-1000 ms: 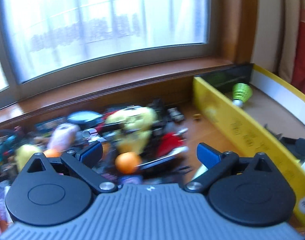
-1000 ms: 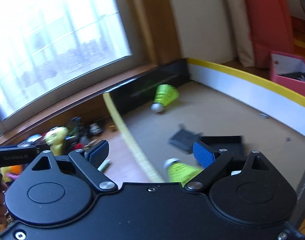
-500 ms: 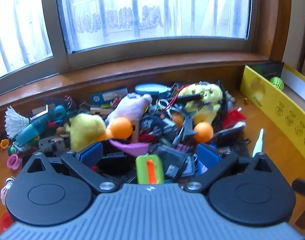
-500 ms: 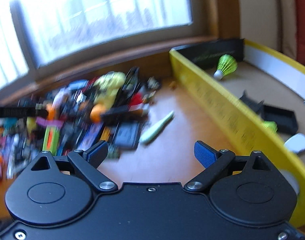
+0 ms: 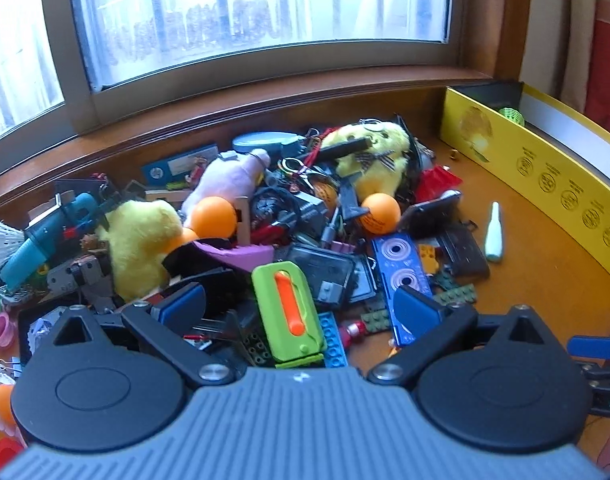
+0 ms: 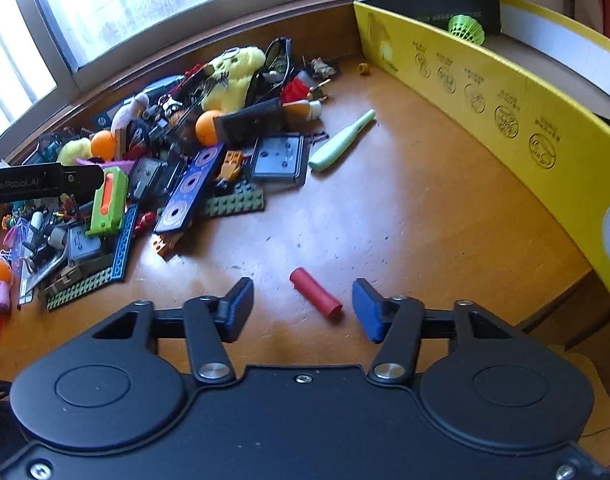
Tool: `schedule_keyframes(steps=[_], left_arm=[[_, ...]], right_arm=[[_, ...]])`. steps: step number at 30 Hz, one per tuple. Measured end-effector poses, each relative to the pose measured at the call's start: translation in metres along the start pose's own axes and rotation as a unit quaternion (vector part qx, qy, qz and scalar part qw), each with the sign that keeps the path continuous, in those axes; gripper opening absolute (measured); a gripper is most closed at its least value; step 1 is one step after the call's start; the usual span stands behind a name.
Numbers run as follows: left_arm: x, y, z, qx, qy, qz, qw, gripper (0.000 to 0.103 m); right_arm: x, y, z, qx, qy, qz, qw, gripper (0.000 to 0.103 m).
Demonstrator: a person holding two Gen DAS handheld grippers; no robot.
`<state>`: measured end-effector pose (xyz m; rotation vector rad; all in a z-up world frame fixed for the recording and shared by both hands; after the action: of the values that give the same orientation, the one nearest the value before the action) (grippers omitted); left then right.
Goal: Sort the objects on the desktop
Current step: 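Withdraw both open tools from the box back over the pile, then close the right gripper on the red cylinder while the left tool lowers onto the blue FANTASIA box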
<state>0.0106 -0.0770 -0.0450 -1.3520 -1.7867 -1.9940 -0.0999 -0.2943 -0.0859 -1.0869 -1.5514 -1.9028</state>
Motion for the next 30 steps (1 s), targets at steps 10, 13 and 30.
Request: schedule_keyframes(steps=[10, 13, 30], left_arm=[[-0.008, -0.004, -0.014, -0.008, -0.013, 0.009, 0.9999, 0.103], [-0.014, -0.004, -0.021, -0.008, -0.019, 0.014, 0.9997, 0.103], [-0.07, -0.01, -0.063, -0.01, -0.079, 0.039, 0.996, 0.073]], right_arm=[[-0.011, -0.001, 0.008, 0.053, -0.03, -0.009, 0.998, 0.016], [-0.012, 0.0, 0.005, 0.052, -0.025, -0.011, 0.998, 0.013], [-0.026, 0.016, -0.019, 0.026, -0.007, -0.007, 1.0, 0.012]])
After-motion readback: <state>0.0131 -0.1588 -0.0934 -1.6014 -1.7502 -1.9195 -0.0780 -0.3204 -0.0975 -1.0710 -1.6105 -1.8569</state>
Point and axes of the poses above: each gripper's, at about its wrist camera, not at the fingertips, and x roughly against the way its jaws point, z to its left, y to its top, the point moved 3 cm from there along -x, roughly the way its jaws point, and after that the axes turned 13 degrees about -y, right-handed, at the moved point
